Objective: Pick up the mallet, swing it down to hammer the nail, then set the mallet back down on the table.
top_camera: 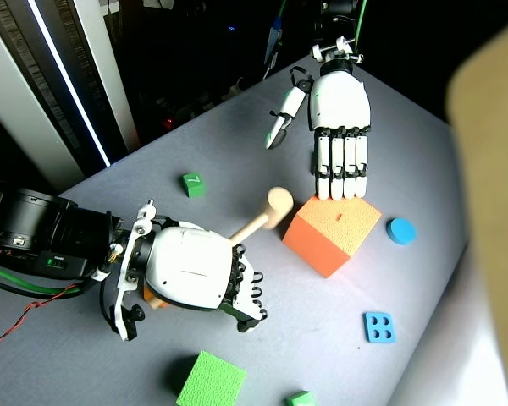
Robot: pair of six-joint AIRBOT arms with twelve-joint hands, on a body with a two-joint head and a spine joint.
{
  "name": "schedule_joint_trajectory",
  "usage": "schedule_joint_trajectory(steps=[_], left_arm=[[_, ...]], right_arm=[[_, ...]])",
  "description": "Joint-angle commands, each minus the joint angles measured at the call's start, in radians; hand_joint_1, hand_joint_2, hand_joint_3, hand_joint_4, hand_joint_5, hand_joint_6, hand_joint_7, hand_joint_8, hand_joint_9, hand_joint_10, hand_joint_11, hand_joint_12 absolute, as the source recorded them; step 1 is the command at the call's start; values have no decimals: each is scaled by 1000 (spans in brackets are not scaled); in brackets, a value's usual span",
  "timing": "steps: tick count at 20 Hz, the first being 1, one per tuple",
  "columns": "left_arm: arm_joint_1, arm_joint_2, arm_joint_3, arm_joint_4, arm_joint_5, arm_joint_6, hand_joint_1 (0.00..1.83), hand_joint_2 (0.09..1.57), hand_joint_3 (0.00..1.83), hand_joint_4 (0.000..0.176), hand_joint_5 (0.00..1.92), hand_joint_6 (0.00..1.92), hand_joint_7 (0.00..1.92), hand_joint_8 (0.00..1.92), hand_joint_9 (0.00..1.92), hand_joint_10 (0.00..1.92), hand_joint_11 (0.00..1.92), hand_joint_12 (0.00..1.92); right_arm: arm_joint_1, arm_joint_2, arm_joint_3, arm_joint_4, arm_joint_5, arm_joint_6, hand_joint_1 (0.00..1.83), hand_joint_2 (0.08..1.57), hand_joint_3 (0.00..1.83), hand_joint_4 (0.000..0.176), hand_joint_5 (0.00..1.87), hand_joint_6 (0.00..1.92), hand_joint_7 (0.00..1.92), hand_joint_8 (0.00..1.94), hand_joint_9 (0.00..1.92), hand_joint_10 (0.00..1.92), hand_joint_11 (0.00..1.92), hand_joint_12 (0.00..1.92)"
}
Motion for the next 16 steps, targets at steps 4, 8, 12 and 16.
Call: schedule_joint_trajectory(steps=[4,8,12,16], left_arm=[[-5,-10,-9,10,-43,-5,0,1146,0,0,124,3,141,8,136,7,84,62],[-7,-10,-9,10,-43,-5,0,1148,1,0,112,2,127,2,122,0,71,59],[-12,-9,-8,10,-43,-5,0,1144,0,0,122,4,138,5,132,3,78,64],[-18,-7,-10,10,-43,-5,0,1140,0,0,120,2,139,3,136,4,78,66]], right_arm=[[18,25,-19,-40,-111,5,192,1052,0,0,514,0,571,0,548,0,99,1097],[22,66,-73,-47,-113,7,211,1021,0,0,440,0,489,0,463,0,34,1074],[48,145,-165,-48,-128,13,180,994,0,0,390,2,424,0,401,0,0,1029],[117,276,-278,-47,-82,52,227,993,0,0,405,7,431,5,402,5,0,1021]])
